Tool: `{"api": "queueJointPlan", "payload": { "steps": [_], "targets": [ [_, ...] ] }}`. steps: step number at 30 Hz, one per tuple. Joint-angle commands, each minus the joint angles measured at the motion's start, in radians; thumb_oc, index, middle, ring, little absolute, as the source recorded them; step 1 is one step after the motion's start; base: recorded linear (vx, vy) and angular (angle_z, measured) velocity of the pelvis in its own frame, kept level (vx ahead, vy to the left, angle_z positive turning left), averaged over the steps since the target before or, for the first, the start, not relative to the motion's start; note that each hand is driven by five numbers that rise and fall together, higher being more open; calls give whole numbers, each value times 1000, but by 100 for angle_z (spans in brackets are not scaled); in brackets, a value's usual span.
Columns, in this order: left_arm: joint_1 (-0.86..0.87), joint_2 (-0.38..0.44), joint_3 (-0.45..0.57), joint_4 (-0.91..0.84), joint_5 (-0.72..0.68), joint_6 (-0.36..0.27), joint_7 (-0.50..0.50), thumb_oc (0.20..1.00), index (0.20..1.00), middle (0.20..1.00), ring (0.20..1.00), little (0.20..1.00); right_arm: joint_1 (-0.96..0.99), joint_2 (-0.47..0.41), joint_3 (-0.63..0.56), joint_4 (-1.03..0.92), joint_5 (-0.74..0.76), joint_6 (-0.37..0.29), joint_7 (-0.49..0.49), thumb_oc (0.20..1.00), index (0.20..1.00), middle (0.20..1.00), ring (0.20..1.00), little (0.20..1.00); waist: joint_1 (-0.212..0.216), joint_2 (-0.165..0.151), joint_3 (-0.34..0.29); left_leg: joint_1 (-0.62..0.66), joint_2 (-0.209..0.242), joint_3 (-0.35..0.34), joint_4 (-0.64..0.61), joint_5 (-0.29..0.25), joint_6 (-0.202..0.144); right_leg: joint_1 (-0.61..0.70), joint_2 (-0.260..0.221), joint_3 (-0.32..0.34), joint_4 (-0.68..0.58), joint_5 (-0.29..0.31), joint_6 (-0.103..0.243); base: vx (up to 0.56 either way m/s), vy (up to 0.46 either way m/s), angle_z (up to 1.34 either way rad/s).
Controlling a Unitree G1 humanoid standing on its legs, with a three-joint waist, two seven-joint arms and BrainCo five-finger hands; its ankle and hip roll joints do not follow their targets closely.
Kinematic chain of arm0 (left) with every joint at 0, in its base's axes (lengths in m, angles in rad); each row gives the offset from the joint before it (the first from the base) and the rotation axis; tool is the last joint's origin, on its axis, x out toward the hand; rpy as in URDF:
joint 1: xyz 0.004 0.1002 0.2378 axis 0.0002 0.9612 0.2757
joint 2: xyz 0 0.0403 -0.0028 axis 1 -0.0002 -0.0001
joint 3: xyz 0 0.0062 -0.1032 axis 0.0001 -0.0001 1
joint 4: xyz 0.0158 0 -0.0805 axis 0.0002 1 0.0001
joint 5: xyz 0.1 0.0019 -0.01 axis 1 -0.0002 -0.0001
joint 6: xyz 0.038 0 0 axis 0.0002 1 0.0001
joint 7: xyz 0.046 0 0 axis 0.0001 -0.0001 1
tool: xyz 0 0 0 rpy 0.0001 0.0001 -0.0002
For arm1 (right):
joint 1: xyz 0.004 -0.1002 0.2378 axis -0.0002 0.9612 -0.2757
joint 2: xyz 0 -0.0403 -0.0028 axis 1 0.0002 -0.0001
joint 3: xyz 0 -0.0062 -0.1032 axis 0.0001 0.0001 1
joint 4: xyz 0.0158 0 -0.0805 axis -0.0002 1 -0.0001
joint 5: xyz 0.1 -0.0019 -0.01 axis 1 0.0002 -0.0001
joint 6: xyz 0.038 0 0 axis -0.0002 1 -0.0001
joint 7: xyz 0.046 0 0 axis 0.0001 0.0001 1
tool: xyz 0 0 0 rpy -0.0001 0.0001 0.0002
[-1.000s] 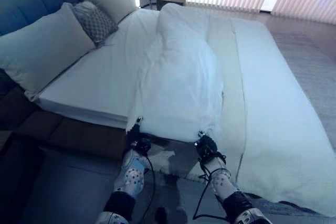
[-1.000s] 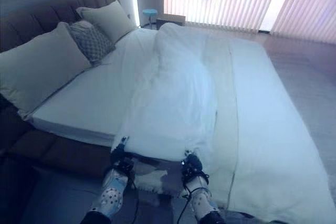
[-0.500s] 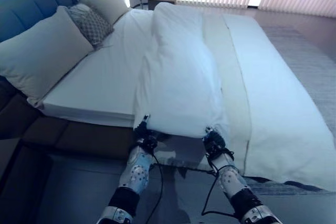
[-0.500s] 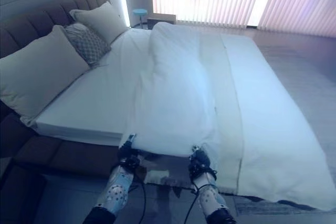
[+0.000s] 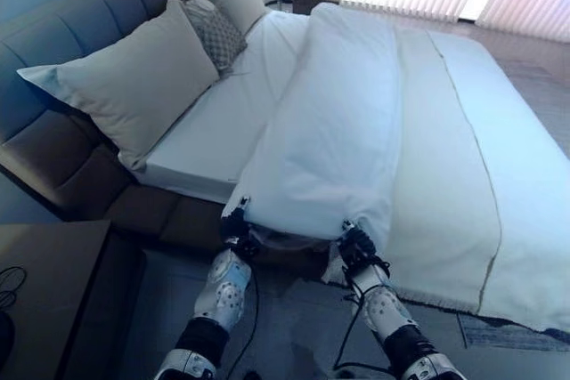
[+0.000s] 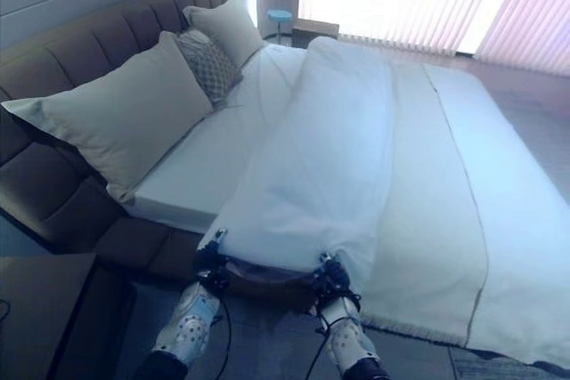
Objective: Make the bed
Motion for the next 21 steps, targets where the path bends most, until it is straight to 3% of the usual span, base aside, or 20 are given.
{"api": "queueJointPlan", "payload": {
  "steps": [1,5,6,19,21],
  "targets": [
    [54,105,142,-84,-14,-114,34,200,200,200,200,200,98,-141,-121,-4,-23,-112,-37,200,200,200,200,200,16,-7,-57,-6,-77,36,-103,69,-38,-14,74,66,-18,-18,25,44,90,4],
    [81,74,116,-14,-41,-94,27,200,200,200,200,200,124,-134,-120,17,-18,-119,-53,200,200,200,200,200,4,0,-63,1,-82,32,-103,61,-22,8,85,94,-68,8,28,39,51,38],
    [119,46,102,21,-57,-77,25,200,200,200,200,200,147,-129,-109,34,-31,-104,-61,200,200,200,200,200,2,15,-70,0,-104,45,-103,61,-7,26,80,79,-99,16,32,26,58,7],
    [150,39,51,276,30,0,0,200,200,200,200,200,166,-124,-80,248,-110,-32,-49,200,200,200,200,200,-14,46,-44,-13,-105,37,-103,63,-8,24,76,70,-114,21,33,5,1,-2],
    [118,45,37,335,71,4,-9,200,200,200,200,200,141,-132,-89,327,-118,-29,-45,200,200,200,200,200,-25,64,-23,-37,-106,33,-103,69,-11,-4,74,68,-107,16,31,-64,-2,8]
  ]
}}
